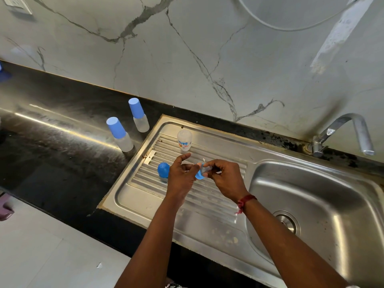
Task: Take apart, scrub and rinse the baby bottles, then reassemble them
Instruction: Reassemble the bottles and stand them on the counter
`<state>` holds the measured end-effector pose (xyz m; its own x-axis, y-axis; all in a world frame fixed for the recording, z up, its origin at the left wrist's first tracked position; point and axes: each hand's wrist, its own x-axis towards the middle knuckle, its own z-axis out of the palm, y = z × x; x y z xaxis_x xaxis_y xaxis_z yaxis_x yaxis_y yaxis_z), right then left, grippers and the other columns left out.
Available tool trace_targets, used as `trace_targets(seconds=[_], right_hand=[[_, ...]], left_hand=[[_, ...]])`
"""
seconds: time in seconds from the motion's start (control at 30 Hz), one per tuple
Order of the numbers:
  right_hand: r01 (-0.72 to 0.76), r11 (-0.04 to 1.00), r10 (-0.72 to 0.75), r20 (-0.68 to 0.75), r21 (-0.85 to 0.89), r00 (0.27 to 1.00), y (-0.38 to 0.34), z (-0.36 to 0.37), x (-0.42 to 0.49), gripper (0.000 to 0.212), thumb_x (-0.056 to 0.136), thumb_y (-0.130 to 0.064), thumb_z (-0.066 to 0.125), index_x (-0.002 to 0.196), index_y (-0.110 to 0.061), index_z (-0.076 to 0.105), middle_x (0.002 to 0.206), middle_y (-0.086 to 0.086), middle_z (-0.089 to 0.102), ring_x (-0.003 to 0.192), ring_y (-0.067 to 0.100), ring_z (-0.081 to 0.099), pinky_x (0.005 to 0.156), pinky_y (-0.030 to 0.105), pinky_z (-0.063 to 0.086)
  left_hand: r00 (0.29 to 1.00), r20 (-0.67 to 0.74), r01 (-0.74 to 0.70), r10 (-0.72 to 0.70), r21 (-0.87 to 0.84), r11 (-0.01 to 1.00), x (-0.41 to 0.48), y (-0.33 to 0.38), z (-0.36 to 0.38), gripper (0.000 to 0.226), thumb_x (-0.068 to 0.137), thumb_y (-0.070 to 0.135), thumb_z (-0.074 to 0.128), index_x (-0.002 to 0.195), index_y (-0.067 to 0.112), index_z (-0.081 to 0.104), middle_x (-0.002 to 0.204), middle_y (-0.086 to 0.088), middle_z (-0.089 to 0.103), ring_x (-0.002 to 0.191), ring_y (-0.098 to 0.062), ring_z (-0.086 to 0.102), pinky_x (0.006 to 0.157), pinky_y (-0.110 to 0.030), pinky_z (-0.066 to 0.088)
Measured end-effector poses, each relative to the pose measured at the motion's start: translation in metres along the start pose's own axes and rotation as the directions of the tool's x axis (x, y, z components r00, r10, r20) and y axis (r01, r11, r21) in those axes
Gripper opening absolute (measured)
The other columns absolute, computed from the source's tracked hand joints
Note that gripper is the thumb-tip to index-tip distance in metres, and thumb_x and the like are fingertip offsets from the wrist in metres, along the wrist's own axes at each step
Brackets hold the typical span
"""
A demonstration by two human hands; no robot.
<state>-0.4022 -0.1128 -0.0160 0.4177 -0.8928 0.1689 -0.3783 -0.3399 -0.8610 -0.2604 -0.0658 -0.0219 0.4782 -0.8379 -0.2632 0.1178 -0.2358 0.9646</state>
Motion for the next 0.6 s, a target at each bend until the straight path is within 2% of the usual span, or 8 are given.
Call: trace_targets(seconds=[0.1, 0.17, 0.27, 0.37, 0.5, 0.6], right_hand=[[0.037, 0.998, -0.04, -0.062, -0.049, 0.997, 0.002, 0.004, -0.003, 0.015, 0.084, 0.003, 0.073, 0.097, -0.002, 0.076, 0.094, 0.011, 0.076, 0.084, 0.017, 0.071, 0.082, 0.024, 0.058], [0.068, 0.996, -0.074, -0.102, -0.064, 0.992, 0.003, 0.007, -0.005, 0.015, 0.082, 0.008, 0.072, 0.093, -0.001, 0.077, 0.091, 0.012, 0.076, 0.084, 0.02, 0.072, 0.082, 0.029, 0.06], [0.144, 0.984, -0.158, -0.139, -0.105, 0.978, 0.003, 0.011, -0.007, 0.019, 0.078, 0.014, 0.072, 0.088, -0.002, 0.076, 0.088, 0.011, 0.075, 0.081, 0.019, 0.072, 0.081, 0.026, 0.06], [0.211, 0.964, -0.233, -0.133, -0.165, 0.963, 0.003, 0.013, -0.011, 0.018, 0.078, 0.013, 0.072, 0.087, -0.003, 0.074, 0.087, 0.009, 0.074, 0.08, 0.018, 0.071, 0.082, 0.014, 0.055], [0.271, 0.938, -0.3, -0.116, -0.219, 0.947, 0.005, 0.013, -0.015, 0.019, 0.077, 0.012, 0.073, 0.089, -0.003, 0.072, 0.088, 0.01, 0.073, 0.08, 0.021, 0.071, 0.082, 0.022, 0.056], [0.309, 0.906, -0.347, -0.091, -0.288, 0.934, 0.006, 0.013, -0.017, 0.021, 0.075, 0.013, 0.076, 0.088, -0.003, 0.07, 0.088, 0.012, 0.072, 0.078, 0.023, 0.071, 0.079, 0.025, 0.056]], left_hand=[[0.999, -0.028, -0.015, 0.016, 0.045, 0.999, 0.001, -0.001, 0.001, 0.043, 0.087, 0.013, 0.075, 0.126, 0.021, 0.057, 0.085, -0.008, 0.07, 0.089, -0.025, 0.071, 0.088, -0.044, 0.058], [0.999, -0.043, 0.02, -0.02, 0.01, 1.0, 0.001, -0.002, 0.002, 0.041, 0.087, 0.011, 0.074, 0.124, 0.019, 0.058, 0.085, -0.009, 0.07, 0.088, -0.026, 0.071, 0.09, -0.046, 0.058], [0.995, -0.063, 0.078, -0.081, -0.046, 0.996, 0.002, -0.001, 0.004, 0.043, 0.087, 0.009, 0.074, 0.125, 0.016, 0.058, 0.086, -0.009, 0.071, 0.088, -0.026, 0.072, 0.091, -0.047, 0.058], [0.992, -0.068, 0.1, -0.106, -0.084, 0.991, 0.002, -0.001, 0.006, 0.042, 0.087, 0.008, 0.073, 0.125, 0.017, 0.055, 0.086, -0.007, 0.07, 0.087, -0.025, 0.072, 0.09, -0.045, 0.058], [0.983, -0.067, 0.159, -0.171, -0.153, 0.975, 0.001, -0.001, 0.008, 0.048, 0.087, 0.006, 0.073, 0.131, 0.01, 0.053, 0.098, -0.014, 0.069, 0.093, -0.031, 0.071, 0.09, -0.048, 0.058], [0.977, -0.059, 0.189, -0.205, -0.2, 0.961, 0.0, 0.0, 0.008, 0.049, 0.088, 0.004, 0.071, 0.132, 0.009, 0.052, 0.102, -0.016, 0.068, 0.091, -0.031, 0.07, 0.085, -0.044, 0.058]])
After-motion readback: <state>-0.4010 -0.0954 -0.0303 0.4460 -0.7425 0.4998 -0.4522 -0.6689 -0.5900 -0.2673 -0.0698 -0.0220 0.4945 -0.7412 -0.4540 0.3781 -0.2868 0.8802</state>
